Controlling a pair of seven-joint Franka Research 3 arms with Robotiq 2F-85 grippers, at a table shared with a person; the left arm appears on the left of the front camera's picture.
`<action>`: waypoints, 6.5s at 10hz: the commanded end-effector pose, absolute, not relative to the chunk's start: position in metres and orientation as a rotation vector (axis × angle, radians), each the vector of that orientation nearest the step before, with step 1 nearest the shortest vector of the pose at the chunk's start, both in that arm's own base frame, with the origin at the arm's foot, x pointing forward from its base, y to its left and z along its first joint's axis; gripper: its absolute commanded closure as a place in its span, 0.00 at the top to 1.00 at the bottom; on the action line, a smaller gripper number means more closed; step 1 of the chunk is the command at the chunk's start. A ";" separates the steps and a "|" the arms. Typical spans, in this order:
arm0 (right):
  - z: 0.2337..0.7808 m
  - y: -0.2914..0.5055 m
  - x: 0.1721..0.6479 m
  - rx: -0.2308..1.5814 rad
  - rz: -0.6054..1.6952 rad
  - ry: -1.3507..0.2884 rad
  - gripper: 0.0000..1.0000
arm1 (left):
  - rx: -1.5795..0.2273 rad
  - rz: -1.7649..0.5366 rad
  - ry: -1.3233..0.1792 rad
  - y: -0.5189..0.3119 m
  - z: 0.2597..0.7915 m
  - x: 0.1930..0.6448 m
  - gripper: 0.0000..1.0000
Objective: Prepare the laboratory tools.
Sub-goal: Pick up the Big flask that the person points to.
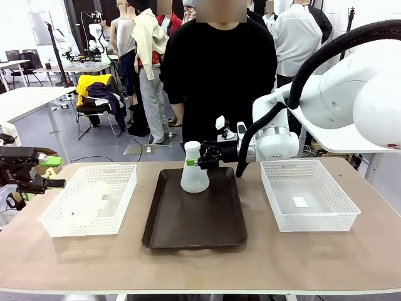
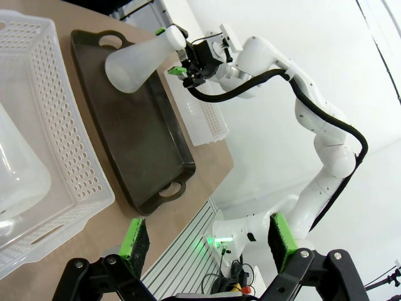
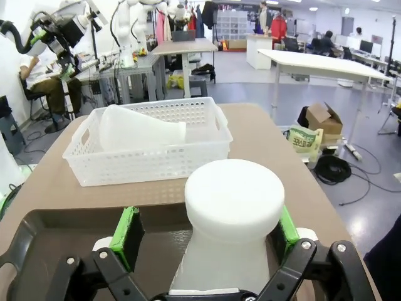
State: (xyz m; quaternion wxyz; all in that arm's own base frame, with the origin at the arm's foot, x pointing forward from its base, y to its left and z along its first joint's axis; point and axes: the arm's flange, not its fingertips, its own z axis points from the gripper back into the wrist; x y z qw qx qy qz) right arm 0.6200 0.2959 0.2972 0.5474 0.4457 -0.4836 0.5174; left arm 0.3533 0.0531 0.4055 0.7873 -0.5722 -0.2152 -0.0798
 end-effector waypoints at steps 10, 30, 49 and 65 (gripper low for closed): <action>0.388 0.197 0.560 0.535 1.059 -1.017 1.00 | -1.252 -0.167 -0.471 0.053 0.407 0.353 1.00; 0.401 0.150 0.525 0.456 0.898 -1.053 1.00 | -1.252 -0.167 -0.471 0.053 0.407 0.353 1.00; 0.401 0.150 0.525 0.456 0.898 -1.053 1.00 | -0.062 -0.181 -0.295 -0.034 0.495 0.422 1.00; 0.401 0.150 0.525 0.456 0.898 -1.053 1.00 | 0.072 -0.154 -0.284 -0.058 0.445 0.528 1.00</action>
